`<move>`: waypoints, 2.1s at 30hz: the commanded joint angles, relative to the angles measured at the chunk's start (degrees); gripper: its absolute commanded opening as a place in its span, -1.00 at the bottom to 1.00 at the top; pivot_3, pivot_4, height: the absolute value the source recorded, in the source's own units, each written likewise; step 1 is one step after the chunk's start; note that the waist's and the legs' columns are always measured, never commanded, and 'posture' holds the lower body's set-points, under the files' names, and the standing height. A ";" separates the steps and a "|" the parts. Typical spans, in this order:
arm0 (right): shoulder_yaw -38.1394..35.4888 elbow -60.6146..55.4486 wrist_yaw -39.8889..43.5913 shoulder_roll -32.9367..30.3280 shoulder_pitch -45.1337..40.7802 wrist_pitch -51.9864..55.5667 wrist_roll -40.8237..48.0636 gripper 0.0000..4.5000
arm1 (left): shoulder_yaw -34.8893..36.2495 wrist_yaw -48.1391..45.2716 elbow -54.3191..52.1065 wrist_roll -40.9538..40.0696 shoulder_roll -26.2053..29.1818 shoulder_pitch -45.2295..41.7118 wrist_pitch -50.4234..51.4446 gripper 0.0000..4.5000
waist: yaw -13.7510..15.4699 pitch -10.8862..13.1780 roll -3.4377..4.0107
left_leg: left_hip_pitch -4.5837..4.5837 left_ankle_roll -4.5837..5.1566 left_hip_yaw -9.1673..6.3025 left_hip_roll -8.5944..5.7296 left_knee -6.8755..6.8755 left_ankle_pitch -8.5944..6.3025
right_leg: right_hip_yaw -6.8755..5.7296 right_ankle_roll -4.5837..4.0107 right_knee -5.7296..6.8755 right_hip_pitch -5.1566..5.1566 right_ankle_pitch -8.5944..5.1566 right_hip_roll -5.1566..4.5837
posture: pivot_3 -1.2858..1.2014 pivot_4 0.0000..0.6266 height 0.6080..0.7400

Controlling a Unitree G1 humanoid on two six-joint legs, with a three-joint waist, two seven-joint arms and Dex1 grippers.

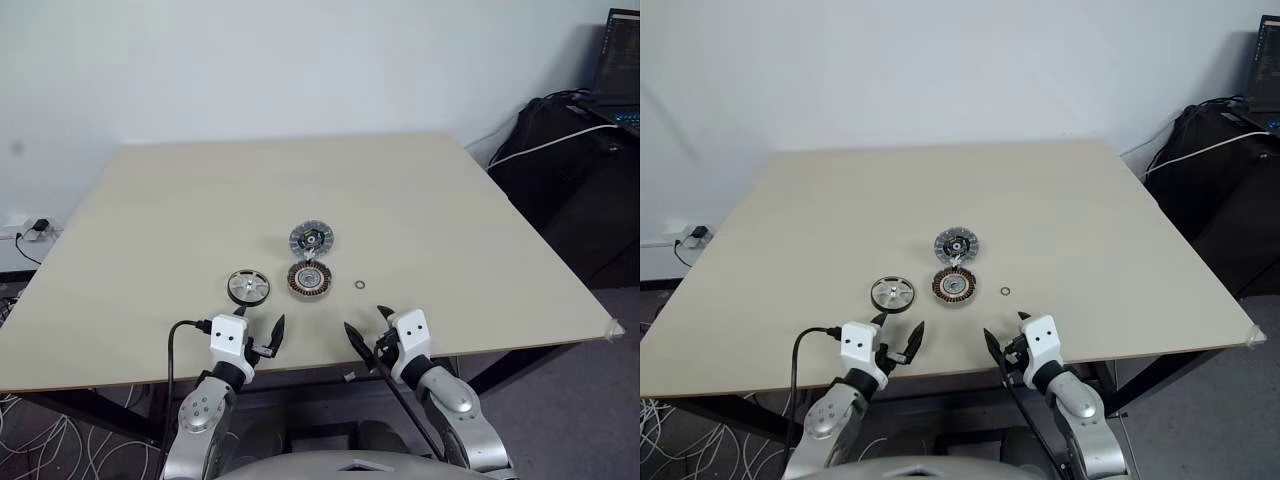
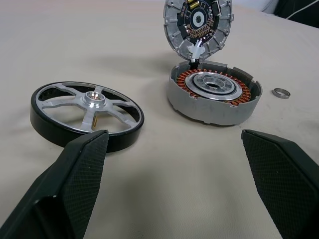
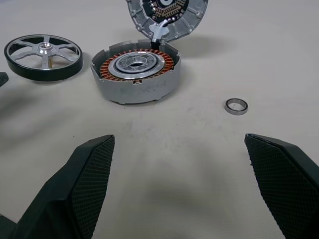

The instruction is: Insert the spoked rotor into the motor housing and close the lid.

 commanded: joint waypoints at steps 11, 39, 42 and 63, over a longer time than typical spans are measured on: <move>0.53 -7.61 -1.24 0.32 -0.19 3.52 0.04 0.99 | -0.05 0.19 -1.94 0.41 0.17 -0.99 -0.98 1.00 | 0.02 0.00 0.00 | 0.00 0.00 0.00 0.00 0.00 0.00 | 0.00 0.00 0.00 0.00 0.00 0.00 | 0.03 -1.00 1.00; -2.59 22.83 -10.13 5.42 -27.00 9.63 -6.16 0.99 | -0.54 1.34 -2.06 0.92 -0.46 -1.37 -1.76 1.00 | -0.14 -0.03 0.04 | 0.06 0.29 0.02 -0.03 0.00 0.17 | 0.03 -0.06 0.02 0.03 0.05 0.03 | 0.03 -1.00 1.00; -3.31 26.93 -10.16 5.44 -29.46 8.75 -6.05 0.99 | -0.53 1.28 -2.00 0.90 -0.41 -1.39 -1.78 1.00 | -0.28 -0.06 0.09 | 0.07 0.29 0.02 -0.04 -0.01 0.18 | 0.04 -0.16 0.03 0.02 0.11 0.05 | 0.03 -1.00 1.00; -2.85 34.51 -9.43 7.33 -33.97 7.14 -6.81 0.17 | -0.29 0.94 -1.01 0.72 -0.16 -1.20 -2.44 1.00 | -1.91 -0.14 0.23 | 0.32 0.29 0.05 -0.04 -0.04 0.18 | 0.13 -0.08 0.09 0.20 0.06 0.07 | 0.03 -1.00 1.00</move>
